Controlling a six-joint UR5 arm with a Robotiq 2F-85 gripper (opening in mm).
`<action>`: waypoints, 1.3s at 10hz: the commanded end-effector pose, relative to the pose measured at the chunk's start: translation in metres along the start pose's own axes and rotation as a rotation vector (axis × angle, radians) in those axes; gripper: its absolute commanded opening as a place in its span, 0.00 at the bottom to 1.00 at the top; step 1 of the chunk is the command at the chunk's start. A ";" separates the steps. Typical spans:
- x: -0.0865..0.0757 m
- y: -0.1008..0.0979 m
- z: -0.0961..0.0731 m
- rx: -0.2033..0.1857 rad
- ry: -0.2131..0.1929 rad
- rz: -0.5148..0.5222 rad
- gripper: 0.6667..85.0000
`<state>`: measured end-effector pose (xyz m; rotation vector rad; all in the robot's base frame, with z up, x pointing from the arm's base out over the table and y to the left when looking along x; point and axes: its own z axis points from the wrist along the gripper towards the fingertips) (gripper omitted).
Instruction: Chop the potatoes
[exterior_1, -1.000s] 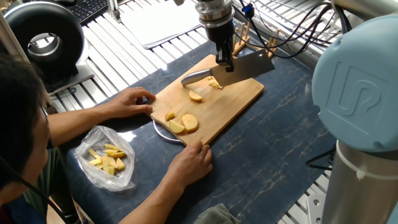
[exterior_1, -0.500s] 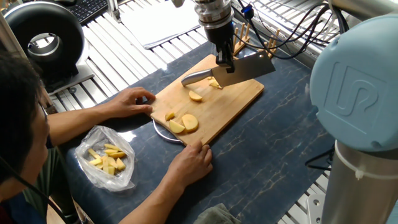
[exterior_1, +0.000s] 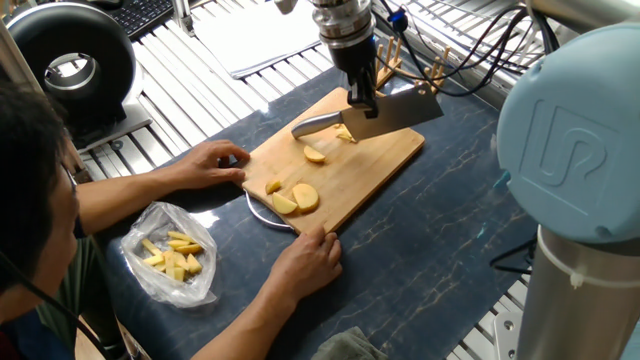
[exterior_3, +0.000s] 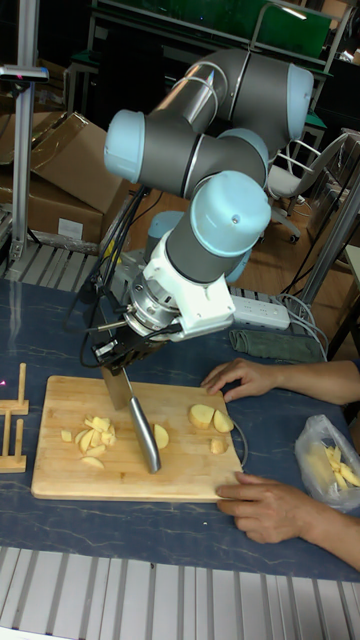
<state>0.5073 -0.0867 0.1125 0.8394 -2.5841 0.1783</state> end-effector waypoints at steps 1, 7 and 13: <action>0.000 0.004 0.001 -0.016 0.004 0.008 0.00; -0.054 0.001 -0.057 0.021 -0.248 0.168 0.00; -0.104 0.008 -0.113 0.022 -0.479 0.302 0.00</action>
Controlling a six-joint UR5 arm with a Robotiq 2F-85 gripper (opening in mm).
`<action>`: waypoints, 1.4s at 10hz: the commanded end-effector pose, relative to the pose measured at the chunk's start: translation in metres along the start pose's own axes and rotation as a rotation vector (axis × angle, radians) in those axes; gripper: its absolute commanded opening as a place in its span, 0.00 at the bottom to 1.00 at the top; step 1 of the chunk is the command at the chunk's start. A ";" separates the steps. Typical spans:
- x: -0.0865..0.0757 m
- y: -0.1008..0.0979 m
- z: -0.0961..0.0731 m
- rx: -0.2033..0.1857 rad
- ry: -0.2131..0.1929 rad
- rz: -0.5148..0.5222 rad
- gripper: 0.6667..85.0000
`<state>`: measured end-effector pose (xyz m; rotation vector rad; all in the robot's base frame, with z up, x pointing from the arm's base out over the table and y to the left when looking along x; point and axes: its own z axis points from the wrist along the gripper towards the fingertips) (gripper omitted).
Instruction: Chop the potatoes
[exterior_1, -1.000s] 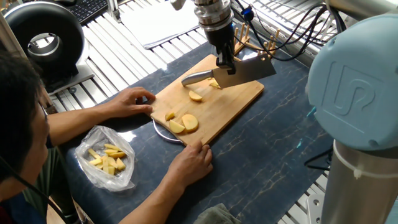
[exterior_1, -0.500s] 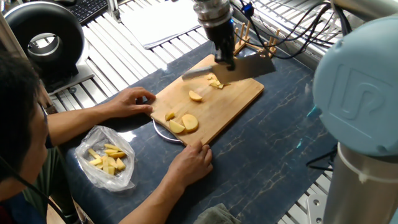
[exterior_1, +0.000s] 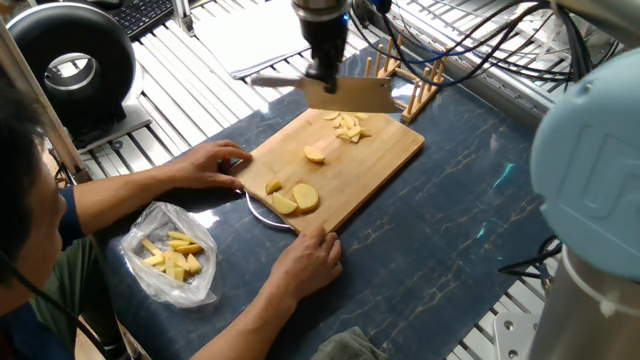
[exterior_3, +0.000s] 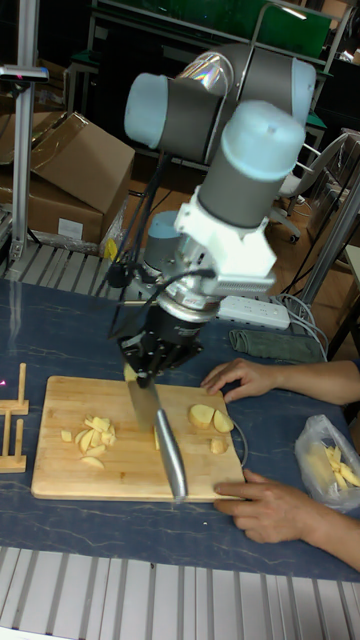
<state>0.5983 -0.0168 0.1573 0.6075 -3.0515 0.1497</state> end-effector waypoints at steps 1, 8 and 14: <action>-0.029 0.016 -0.017 -0.044 -0.109 0.092 0.00; -0.062 0.036 -0.021 -0.095 -0.224 0.227 0.00; -0.062 0.051 -0.031 -0.148 -0.228 0.279 0.00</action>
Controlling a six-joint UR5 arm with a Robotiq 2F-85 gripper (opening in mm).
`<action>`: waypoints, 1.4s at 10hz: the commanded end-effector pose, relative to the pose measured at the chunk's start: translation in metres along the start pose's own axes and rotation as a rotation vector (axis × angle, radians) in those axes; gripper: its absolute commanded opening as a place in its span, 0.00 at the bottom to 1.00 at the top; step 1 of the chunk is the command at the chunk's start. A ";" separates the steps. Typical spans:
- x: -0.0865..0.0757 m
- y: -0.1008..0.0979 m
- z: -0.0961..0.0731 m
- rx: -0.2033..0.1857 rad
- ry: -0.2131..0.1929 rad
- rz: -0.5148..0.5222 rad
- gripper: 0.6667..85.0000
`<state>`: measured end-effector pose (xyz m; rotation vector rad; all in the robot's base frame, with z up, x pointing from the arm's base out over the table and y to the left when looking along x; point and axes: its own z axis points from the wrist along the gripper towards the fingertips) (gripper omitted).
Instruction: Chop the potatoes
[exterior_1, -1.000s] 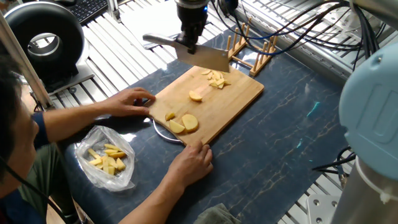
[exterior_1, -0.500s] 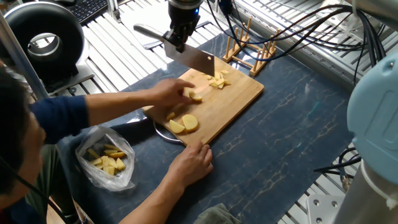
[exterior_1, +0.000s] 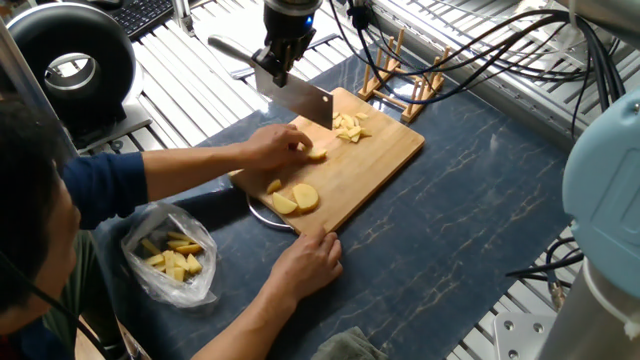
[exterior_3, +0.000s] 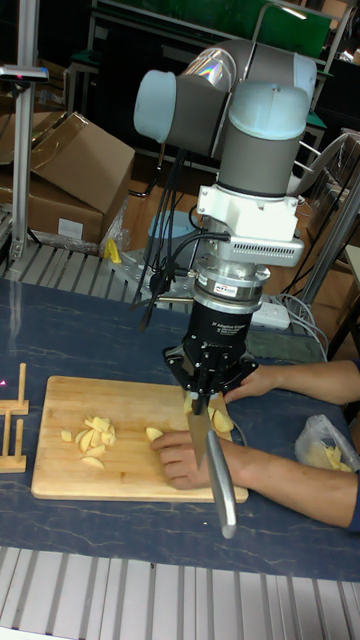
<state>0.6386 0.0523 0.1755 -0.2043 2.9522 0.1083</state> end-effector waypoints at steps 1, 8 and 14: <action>0.003 0.010 -0.007 -0.032 0.005 0.028 0.00; 0.002 0.014 -0.007 -0.040 -0.003 0.009 0.00; 0.009 0.014 -0.009 -0.005 0.009 -0.012 0.00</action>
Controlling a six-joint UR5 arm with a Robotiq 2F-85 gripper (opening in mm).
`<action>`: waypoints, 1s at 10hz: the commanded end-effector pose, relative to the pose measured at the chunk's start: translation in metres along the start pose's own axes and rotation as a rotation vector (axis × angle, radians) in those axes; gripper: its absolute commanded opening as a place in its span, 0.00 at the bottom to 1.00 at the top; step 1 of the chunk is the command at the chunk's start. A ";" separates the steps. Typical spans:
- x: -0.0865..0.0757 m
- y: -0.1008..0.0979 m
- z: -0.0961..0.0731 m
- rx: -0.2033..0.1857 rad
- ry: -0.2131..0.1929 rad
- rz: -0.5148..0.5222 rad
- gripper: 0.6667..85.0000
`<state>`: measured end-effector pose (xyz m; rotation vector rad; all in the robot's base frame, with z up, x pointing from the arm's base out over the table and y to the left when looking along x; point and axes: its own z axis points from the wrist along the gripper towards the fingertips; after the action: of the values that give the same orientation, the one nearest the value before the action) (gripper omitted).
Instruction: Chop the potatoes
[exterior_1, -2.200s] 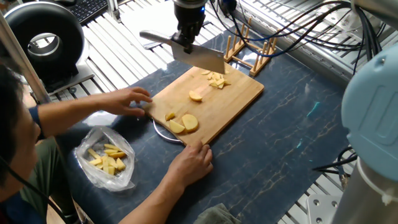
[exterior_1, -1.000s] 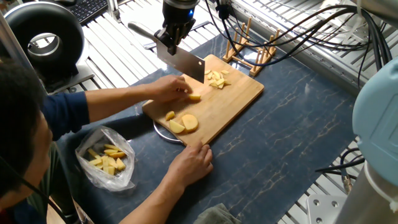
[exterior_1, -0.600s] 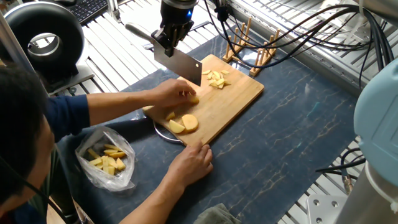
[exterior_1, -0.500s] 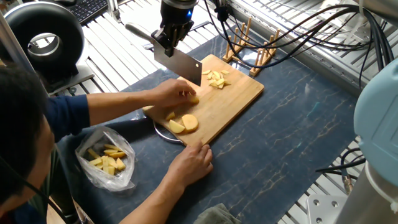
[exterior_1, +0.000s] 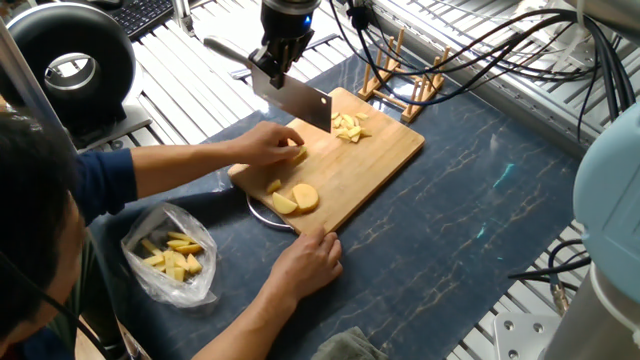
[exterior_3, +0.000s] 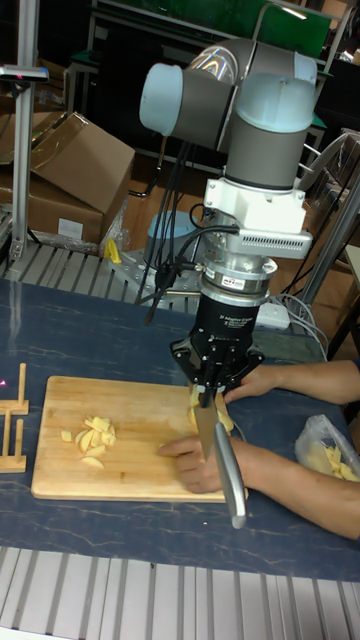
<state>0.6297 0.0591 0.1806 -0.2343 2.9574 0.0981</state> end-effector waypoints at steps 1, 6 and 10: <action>0.003 0.012 -0.006 -0.027 0.001 0.023 0.00; 0.006 0.017 -0.007 -0.043 0.008 0.047 0.00; 0.004 0.016 -0.005 -0.039 0.004 0.048 0.00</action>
<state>0.6214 0.0718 0.1846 -0.1812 2.9710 0.1472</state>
